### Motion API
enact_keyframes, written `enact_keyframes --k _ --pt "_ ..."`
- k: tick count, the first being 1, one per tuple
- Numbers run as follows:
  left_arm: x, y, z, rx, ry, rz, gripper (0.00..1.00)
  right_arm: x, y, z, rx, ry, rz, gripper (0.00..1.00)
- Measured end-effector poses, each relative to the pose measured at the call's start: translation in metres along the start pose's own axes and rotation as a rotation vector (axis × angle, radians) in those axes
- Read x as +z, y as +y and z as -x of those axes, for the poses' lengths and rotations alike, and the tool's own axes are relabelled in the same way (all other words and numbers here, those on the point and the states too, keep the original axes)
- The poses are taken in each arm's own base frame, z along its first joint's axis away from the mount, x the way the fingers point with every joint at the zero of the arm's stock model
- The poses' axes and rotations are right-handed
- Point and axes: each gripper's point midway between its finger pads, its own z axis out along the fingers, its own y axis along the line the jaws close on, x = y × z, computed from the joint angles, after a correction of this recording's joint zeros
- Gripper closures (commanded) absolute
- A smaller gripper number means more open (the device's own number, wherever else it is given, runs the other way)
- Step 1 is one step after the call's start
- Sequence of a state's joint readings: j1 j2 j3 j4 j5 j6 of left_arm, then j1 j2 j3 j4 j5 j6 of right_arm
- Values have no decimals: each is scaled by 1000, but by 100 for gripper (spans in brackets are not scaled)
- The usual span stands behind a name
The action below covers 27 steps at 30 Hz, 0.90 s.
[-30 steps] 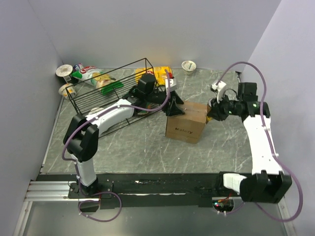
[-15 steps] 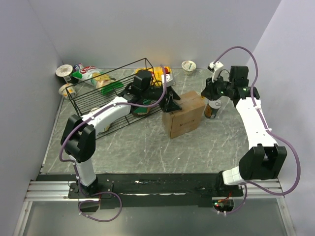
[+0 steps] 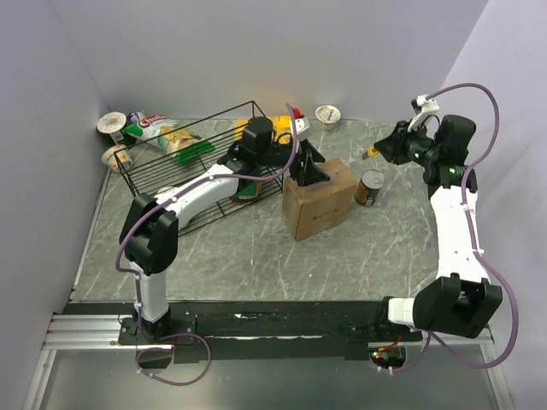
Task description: Unpack the express box
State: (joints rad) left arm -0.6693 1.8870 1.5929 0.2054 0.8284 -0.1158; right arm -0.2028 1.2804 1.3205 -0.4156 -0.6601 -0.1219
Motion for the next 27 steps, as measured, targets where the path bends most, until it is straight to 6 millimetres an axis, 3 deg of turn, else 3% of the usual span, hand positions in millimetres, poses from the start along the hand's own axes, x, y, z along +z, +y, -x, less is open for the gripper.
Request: enact_keyframes --k 8,17,27 --pt "12 8 -41 4 73 16 28 24 18 11 176 -51 168 100" --pt "13 10 -44 67 77 14 28 40 19 -5 249 7 234 100" --pt "14 10 -45 82 77 12 28 44 18 -8 265 16 236 100"
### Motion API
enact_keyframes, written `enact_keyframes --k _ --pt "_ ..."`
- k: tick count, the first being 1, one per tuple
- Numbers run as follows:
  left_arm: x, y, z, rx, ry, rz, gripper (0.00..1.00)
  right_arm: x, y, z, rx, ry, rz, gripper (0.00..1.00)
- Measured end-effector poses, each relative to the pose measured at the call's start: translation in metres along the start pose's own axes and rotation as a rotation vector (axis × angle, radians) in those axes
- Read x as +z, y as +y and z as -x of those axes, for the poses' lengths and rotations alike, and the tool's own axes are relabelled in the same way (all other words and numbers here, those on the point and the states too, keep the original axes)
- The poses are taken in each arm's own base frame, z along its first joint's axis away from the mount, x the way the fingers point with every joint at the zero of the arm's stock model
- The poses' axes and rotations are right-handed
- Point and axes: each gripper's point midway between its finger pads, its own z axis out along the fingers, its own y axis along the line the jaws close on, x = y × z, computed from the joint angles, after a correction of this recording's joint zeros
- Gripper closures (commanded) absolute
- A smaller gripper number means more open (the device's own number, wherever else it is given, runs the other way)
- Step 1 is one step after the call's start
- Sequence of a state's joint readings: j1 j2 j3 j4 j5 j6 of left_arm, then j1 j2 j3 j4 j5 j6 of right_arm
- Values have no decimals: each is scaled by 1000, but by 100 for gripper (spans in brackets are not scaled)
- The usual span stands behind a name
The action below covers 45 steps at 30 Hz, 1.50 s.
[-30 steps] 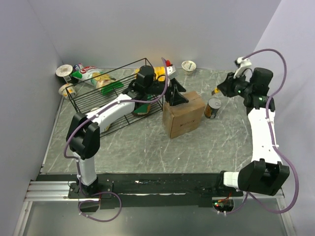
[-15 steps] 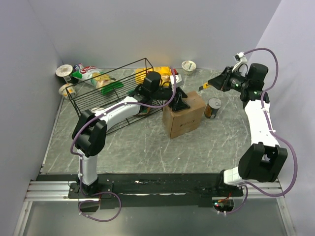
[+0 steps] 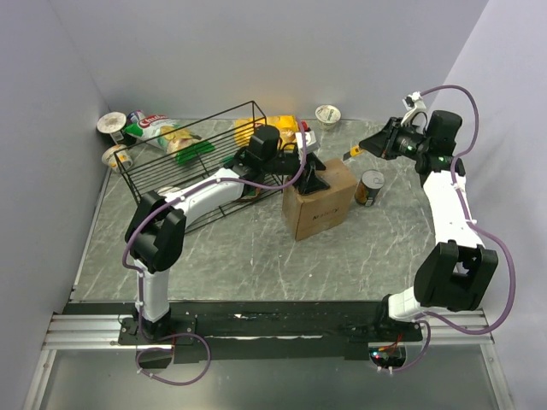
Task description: Unpack the express box
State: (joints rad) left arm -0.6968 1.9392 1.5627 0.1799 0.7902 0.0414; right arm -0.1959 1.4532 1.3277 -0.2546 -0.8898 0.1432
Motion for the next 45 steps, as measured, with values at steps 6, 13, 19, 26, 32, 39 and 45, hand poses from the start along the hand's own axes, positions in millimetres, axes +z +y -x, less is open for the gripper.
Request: enact_keyframes --k 6,13,19,26,32,39,45 --pt "0 0 0 4 -4 0 28 1 2 -5 22 18 16 100" --pt "0 0 -1 5 -3 2 29 1 1 -10 40 33 8 100" --pt "4 1 -2 12 -1 26 35 -3 -2 -12 42 46 -26 100" --pt "10 7 -2 36 3 95 41 -11 -3 -13 38 64 -82 100" --pt "14 11 -2 51 -6 147 45 -19 0 -15 29 74 -110 100" --pt "16 18 -2 53 -13 210 51 -27 -2 -15 21 76 -165 100" --pt "18 25 -2 48 -19 260 54 -38 -2 -17 44 79 -230 100"
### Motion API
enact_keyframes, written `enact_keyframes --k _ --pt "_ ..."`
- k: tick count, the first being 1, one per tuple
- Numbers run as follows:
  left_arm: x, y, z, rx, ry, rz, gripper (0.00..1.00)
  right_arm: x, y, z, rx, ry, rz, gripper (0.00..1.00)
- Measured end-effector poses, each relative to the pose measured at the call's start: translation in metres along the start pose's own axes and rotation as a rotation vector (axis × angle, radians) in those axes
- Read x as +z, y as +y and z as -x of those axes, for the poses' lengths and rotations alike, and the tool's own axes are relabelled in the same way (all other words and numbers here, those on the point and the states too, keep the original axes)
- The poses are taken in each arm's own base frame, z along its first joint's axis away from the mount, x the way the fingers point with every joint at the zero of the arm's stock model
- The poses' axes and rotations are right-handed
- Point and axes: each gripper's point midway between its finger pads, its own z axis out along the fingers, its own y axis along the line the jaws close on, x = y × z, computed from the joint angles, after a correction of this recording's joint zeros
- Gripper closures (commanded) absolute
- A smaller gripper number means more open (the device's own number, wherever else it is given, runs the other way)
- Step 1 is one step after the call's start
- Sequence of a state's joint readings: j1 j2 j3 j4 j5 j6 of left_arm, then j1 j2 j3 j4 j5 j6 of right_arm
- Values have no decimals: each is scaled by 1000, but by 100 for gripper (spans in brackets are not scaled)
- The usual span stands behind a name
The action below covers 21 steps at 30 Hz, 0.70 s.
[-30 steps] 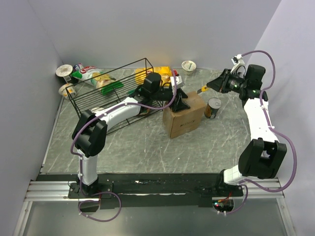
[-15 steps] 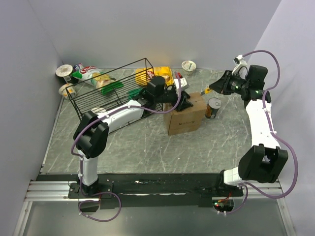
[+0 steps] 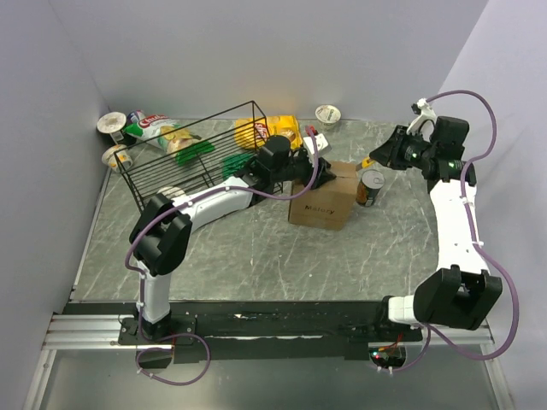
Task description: Unpack the express box
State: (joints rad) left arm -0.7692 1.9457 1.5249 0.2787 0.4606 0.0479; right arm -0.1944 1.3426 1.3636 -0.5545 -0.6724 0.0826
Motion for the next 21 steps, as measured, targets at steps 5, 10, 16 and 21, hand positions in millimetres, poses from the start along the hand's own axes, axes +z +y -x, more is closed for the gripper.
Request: enact_keyframes --k 5,10,16,21 --pt "1 2 1 -5 -5 16 53 -8 2 -5 36 8 -27 100" --pt "1 1 3 -8 -5 3 51 -8 2 -6 42 10 -32 100" --pt "-4 -6 4 -25 8 -52 53 0 3 0 51 31 -4 100" --pt "-22 -18 2 -41 53 -104 54 26 12 9 36 68 62 100"
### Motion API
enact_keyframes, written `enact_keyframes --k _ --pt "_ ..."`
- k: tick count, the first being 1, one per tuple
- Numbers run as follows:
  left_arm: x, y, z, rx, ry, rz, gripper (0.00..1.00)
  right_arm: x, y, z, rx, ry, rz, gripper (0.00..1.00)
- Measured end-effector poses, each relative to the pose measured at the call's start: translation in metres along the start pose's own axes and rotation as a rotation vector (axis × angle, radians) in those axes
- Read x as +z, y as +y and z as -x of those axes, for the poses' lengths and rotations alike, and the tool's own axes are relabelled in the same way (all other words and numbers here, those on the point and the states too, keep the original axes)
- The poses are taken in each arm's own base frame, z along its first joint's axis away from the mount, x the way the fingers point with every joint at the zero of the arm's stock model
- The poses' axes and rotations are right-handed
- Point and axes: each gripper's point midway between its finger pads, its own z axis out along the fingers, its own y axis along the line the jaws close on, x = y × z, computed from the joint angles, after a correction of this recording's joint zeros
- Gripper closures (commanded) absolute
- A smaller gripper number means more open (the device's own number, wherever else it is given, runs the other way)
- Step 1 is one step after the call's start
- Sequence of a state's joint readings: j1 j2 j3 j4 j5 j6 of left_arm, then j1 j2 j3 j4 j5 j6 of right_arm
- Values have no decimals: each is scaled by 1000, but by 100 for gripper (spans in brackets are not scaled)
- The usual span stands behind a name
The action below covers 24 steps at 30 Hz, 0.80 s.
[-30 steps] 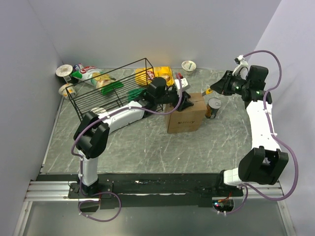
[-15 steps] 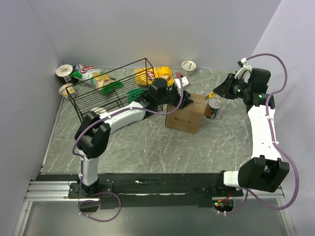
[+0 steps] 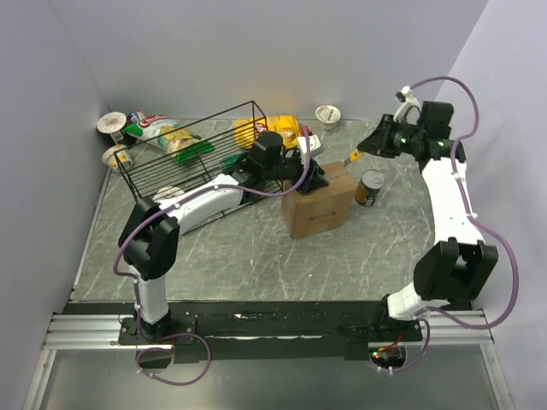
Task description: Unpack the express box
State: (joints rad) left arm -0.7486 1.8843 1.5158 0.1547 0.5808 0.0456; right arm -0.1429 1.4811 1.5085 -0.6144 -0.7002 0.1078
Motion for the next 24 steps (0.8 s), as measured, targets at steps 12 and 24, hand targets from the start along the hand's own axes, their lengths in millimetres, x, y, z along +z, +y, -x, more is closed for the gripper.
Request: enact_keyframes --k 12,24 --pt "-8 -15 1 -14 36 -59 35 28 24 4 -93 34 88 100" --pt "26 -11 7 -47 -53 57 41 24 19 1 -113 -25 102 100"
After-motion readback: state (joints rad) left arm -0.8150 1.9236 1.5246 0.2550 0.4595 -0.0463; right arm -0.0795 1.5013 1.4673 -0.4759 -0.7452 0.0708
